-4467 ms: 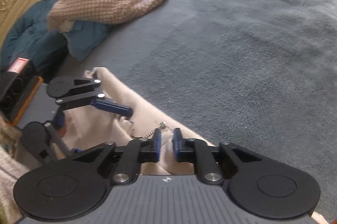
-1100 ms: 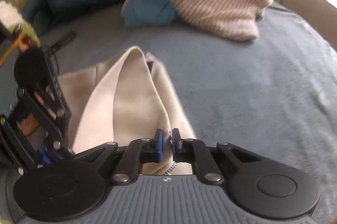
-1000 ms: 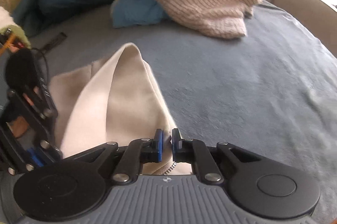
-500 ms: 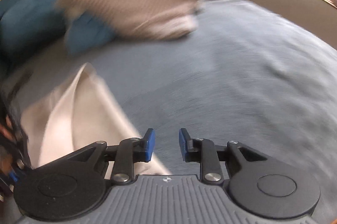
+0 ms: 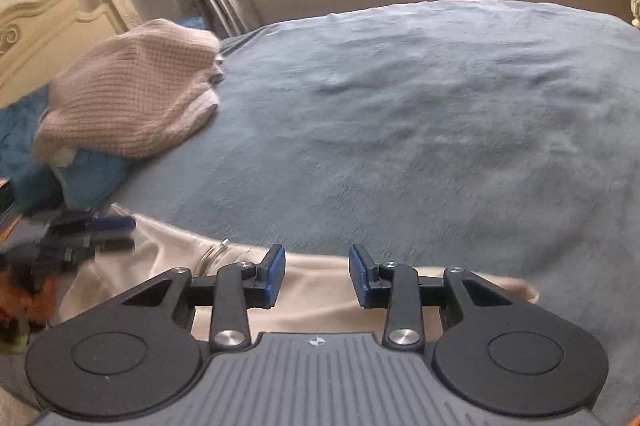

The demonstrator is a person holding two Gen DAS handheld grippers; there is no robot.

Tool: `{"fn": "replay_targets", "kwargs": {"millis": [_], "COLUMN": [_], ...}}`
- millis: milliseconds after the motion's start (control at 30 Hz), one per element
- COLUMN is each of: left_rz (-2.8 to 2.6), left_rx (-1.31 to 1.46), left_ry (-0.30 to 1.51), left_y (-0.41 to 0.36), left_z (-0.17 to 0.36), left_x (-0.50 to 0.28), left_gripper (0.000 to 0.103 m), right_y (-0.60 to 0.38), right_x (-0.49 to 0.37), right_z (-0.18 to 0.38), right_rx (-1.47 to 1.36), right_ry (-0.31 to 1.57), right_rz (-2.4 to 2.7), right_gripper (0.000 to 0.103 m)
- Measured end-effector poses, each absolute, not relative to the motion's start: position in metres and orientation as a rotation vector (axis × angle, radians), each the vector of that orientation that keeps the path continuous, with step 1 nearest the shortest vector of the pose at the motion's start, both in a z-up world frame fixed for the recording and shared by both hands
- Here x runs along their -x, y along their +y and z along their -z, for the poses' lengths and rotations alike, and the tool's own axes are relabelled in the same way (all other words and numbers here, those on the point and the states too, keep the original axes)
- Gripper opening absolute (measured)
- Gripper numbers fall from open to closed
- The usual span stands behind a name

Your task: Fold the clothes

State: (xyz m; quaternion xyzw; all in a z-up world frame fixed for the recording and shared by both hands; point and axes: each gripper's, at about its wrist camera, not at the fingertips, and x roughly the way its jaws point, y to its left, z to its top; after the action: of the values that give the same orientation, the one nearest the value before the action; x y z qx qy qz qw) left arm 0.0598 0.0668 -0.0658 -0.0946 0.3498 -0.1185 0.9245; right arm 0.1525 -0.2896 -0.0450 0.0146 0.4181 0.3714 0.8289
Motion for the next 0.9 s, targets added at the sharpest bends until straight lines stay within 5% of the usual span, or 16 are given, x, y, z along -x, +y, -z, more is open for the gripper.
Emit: {"fn": "replay_targets", "kwargs": {"millis": [267,500,633,767,900], "left_rz": [0.039,-0.024,-0.028,-0.044,-0.060], "left_rx": [0.176,0.139,0.155,0.200,0.272], "left_ry": [0.765,0.809,0.816,0.813,0.815], "left_y": [0.096,0.096,0.096,0.105,0.117], "left_z": [0.065,0.079,0.089,0.090,0.090], "left_x": [-0.011,0.012,0.017,0.021,0.029], "left_gripper": [0.062,0.067,0.046,0.019,0.013], "right_y": [-0.184,-0.132,-0.126,-0.125,-0.121], "right_x": [-0.117,-0.120,-0.112,-0.104,-0.103], "right_z": [0.050,0.068,0.074,0.068,0.048], "right_rx": [0.274,0.398,0.443,0.450,0.425], "right_ry": [0.810,0.841,0.861,0.817,0.715], "right_rz": [-1.213,-1.262,-1.244,-1.225,-1.190], "right_gripper": [0.047,0.034,0.005,0.002,0.002]}}
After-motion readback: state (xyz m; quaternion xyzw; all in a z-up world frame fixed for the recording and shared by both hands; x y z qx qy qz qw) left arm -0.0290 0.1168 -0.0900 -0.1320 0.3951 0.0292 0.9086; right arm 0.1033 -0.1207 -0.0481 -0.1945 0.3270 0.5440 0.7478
